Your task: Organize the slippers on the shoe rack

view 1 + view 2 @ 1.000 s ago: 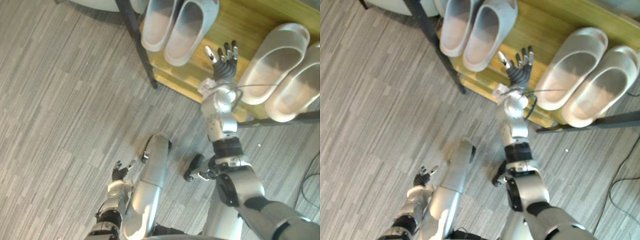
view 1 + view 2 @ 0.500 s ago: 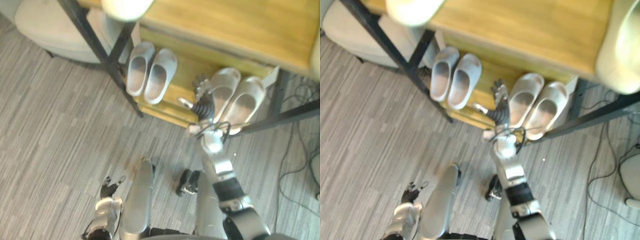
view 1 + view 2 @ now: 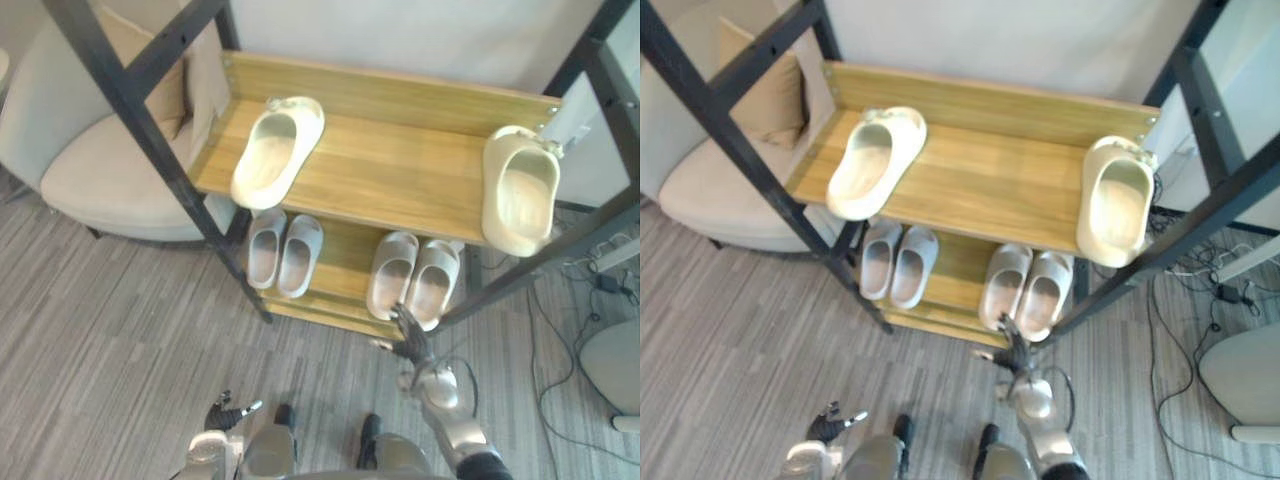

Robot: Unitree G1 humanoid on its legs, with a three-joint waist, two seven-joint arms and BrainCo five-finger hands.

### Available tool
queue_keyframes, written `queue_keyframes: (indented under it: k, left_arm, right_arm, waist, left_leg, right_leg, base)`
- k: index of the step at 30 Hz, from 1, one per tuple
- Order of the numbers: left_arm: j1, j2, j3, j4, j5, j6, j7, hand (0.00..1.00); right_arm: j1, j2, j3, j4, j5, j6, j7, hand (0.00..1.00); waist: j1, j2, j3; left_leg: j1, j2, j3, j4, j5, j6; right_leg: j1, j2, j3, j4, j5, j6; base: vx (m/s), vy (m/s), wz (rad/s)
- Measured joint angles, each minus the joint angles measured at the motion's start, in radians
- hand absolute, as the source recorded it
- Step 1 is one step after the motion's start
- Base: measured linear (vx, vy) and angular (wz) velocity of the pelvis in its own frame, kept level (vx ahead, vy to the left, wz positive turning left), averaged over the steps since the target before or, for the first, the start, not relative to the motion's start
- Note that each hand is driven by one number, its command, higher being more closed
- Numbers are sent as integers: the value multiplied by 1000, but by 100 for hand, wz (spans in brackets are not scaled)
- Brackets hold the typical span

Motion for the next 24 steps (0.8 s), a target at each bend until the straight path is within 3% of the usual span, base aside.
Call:
queue_keyframes:
  k: [4, 10, 14, 20, 24]
  left_arm:
    - [9, -11, -26, 2, 18, 1, -2, 0]
    - [15, -12, -71, 0, 39, 1, -21, 0]
    - [11, -12, -125, -18, 40, 1, -21, 0]
    - [15, -4, -296, -268, 16, -3, -30, 0]
    - [30, 12, -408, -559, -55, -43, -71, 0]
  right_arm:
    - [14, 0, -81, 197, -11, 16, -6, 0]
    - [37, 1, -156, 332, -7, 29, -14, 0]
    - [41, 2, -168, 353, -6, 30, -16, 0]
    - [47, 12, -173, 389, -6, 31, -16, 0]
    - [44, 11, -172, 389, -6, 30, -16, 0]
  waist:
    - [-5, 8, -25]
    - [-10, 27, -45]
    - [-11, 24, -55]
    - [-13, 21, -66]
    - [-15, 27, -73]
  left_leg:
    - [53, -6, 7, -60, 22, 7]
    - [108, -15, -6, -105, 37, 9]
    - [120, -17, -11, -132, 50, 11]
    - [137, -20, -32, -151, 63, 11]
    - [137, -21, -40, -169, 74, 14]
  right_leg:
    - [57, 5, 1, -78, 33, 5]
    - [119, 8, -2, -133, 55, 6]
    - [122, 11, -2, -150, 62, 6]
    - [155, 14, -22, -179, 72, 3]
    - [153, 13, -25, -181, 72, 3]
  base:
    - [9, 19, -6]
    - [10, 2, 3]
    - [-4, 0, 1]
    - [-9, -4, 10]
    - [-10, -2, 4]
